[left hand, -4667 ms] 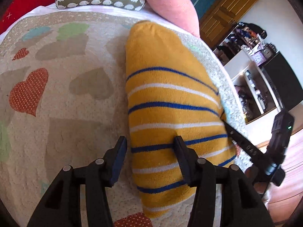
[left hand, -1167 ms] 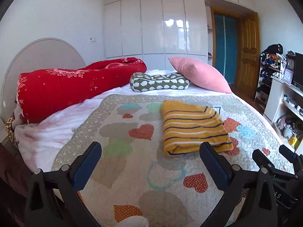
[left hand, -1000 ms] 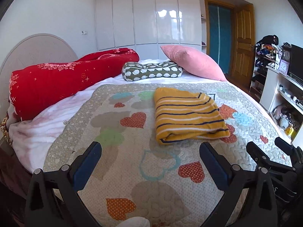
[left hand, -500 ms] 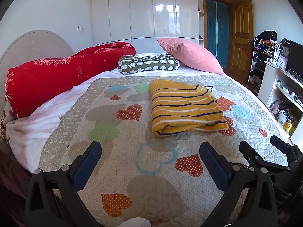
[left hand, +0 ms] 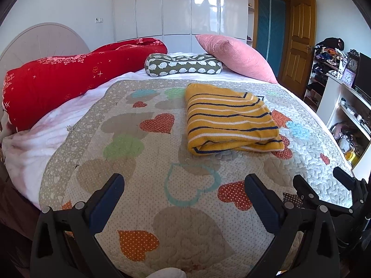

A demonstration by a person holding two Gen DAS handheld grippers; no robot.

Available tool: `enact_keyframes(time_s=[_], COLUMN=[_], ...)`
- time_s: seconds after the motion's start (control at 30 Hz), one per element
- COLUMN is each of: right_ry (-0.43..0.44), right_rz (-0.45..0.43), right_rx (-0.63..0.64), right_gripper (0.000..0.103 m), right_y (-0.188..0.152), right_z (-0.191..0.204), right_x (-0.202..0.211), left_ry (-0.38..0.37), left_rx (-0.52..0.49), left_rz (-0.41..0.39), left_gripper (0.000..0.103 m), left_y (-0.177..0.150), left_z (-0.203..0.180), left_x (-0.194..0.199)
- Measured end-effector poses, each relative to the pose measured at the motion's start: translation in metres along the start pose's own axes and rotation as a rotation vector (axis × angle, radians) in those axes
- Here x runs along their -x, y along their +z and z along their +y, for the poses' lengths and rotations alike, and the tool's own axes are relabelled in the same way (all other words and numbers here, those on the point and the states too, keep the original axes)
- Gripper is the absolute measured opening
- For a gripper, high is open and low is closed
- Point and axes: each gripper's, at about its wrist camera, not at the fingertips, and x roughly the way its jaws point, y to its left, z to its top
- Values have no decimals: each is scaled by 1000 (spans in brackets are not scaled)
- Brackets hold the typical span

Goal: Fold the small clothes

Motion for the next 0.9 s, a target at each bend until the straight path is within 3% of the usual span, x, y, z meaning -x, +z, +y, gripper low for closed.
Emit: enact_keyframes(time_s=[0.3,0.9], right_ry=[-72,-70], right_rz=[15,49], right_rx=[60,54], right_gripper=[100,100], right_y=[-3,-9], right_z=[9,8], right_x=[0,-5], left_ry=[-22,-28], left_rx=[-9,-24], left_rz=[22,45], left_gripper=[103,103], left_y=[-9,-17], left_z=[-6,-12], left_x=[-8,-15])
